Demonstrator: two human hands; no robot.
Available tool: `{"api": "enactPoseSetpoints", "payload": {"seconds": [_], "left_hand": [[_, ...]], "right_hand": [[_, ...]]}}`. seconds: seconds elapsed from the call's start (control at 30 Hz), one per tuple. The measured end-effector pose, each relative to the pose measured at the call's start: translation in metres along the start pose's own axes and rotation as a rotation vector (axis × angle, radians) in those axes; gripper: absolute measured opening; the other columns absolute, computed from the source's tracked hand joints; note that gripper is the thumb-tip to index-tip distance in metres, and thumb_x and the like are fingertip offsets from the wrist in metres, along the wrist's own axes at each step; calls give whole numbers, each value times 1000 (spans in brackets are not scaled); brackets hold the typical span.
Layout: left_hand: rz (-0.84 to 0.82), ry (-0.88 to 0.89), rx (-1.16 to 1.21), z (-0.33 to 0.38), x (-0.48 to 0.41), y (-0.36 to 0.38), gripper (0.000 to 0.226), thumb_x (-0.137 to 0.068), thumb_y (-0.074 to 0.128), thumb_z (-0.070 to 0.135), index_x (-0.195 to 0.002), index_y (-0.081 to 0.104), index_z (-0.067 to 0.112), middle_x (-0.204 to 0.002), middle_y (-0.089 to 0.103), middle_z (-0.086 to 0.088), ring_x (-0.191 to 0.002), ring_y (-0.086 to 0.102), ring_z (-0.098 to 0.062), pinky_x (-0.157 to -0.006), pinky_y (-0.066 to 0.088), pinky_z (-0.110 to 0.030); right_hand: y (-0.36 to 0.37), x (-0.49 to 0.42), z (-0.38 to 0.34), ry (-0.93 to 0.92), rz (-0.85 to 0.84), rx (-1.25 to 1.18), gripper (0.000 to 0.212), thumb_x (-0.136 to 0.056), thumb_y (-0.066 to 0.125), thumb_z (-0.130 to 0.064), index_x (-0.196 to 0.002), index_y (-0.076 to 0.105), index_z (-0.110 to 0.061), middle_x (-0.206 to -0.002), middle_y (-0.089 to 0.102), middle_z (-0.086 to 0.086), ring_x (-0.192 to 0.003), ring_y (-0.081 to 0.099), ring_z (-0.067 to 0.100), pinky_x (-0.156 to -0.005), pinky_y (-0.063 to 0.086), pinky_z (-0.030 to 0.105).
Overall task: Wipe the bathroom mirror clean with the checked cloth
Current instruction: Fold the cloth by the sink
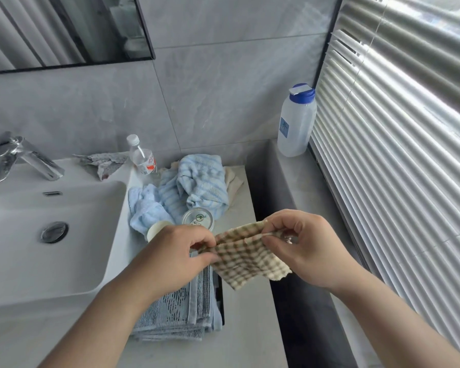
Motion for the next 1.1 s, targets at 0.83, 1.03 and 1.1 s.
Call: {"api": "enactPoseSetpoints", "payload": {"seconds": [0.83,1.03,1.1], "left_hand": [[-32,-761,1495,-9,29,49,49,-74,65,12,-122,63,1,-108,73,-22,-89,74,-33,-69,62,-46],[109,-682,1240,-35,42,66,18,-97,55,4,-106,67,13,-102,76,-11,-90,74,-24,-77,58,-42],[139,-648,1182,-37,47,71,19,-98,53,2,-106,67,13,-101,77,-8,-93,74,-23,-79,58,-40]], "right_hand": [[56,1,5,703,78,-759,39,-89,69,-2,-123,56,-15,-103,73,15,-89,73,30,-81,60,48],[89,12,16,741,207,-488,14,-93,68,-23,-106,64,-20,-91,76,5,-84,73,22,-86,58,53],[96,16,19,768,231,-496,17,-95,65,-30,-104,66,-16,-93,75,5,-85,72,21,-88,57,54]]}}
Point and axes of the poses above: each hand's wrist, its own x-axis away from the middle knuckle, its own y-axis out of the palm, z = x × y, the point moved 1 cm from there along -x, towards the middle knuckle
